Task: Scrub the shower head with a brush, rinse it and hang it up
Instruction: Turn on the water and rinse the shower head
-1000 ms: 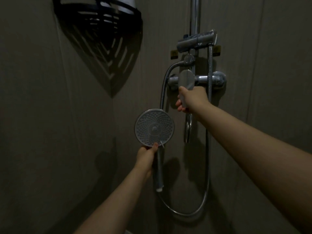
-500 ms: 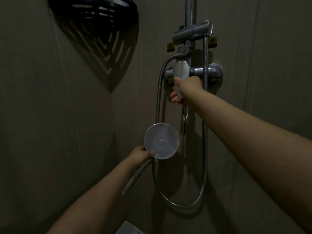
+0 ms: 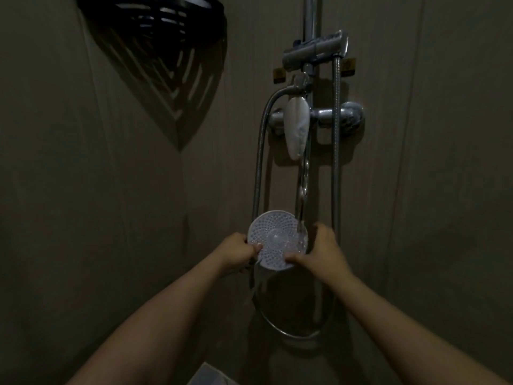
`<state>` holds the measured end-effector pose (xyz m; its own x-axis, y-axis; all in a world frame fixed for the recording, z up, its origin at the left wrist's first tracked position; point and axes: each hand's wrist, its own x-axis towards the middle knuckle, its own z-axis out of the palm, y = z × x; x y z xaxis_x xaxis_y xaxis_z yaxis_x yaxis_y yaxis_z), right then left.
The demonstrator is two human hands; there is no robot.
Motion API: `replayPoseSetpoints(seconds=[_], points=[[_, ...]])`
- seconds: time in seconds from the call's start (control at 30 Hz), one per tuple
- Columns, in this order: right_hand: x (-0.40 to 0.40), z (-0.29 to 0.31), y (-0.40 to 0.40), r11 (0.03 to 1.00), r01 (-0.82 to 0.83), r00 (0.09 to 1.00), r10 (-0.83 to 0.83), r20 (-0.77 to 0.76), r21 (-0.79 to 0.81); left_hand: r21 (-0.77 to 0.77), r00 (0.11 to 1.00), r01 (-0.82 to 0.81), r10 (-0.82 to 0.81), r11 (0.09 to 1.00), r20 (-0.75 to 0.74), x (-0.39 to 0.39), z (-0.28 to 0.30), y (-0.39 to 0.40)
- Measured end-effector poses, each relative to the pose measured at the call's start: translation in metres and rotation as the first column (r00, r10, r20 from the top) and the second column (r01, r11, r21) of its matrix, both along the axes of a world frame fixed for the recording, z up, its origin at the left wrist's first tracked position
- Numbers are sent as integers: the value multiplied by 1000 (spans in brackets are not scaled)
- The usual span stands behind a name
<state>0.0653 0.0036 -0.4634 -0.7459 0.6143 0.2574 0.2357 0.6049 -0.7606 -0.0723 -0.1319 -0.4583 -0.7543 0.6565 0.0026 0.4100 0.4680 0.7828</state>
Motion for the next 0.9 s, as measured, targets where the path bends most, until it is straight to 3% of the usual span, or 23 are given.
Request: replayPoseSetpoints(seconds=[0.07,0.13,0.27,0.4,0.47,0.57,0.63,0.73,0.8,0.9], points=[[-10,-12,1,973,-72,997,66,-33,-221,-55,998,24,-27,998,-59,4,-2,3],[-19,-15,3,954,-100,994,81,-78,-284,-125,991,44,-59,991,-118,8,-3,6],[-21,-17,8,936,55,969,-134,-208,-348,-224,967,52,-105,973,-234,11,-7,14],[-18,-21,7,993,29,996,-37,-75,-116,-293,951,-5,-86,956,-297,10,-9,18],[-17,-24,11,997,15,1000,-16,-24,-73,-347,928,-24,-108,937,-356,10,-9,18],[-14,-27,11,988,149,989,-149,14,40,-397,905,-3,-167,918,-392,16,-8,19],[-17,-31,4,906,249,963,-268,9,342,-396,910,27,-186,918,-370,20,-10,22],[-26,-36,-5,715,133,979,-202,21,686,-427,875,61,-254,902,-412,24,-8,26],[-28,-32,-2,689,51,985,-155,78,723,-468,840,55,-294,882,-456,26,-6,25],[-30,-20,7,752,21,985,-127,114,659,-504,823,78,-341,860,-454,27,-11,22]])
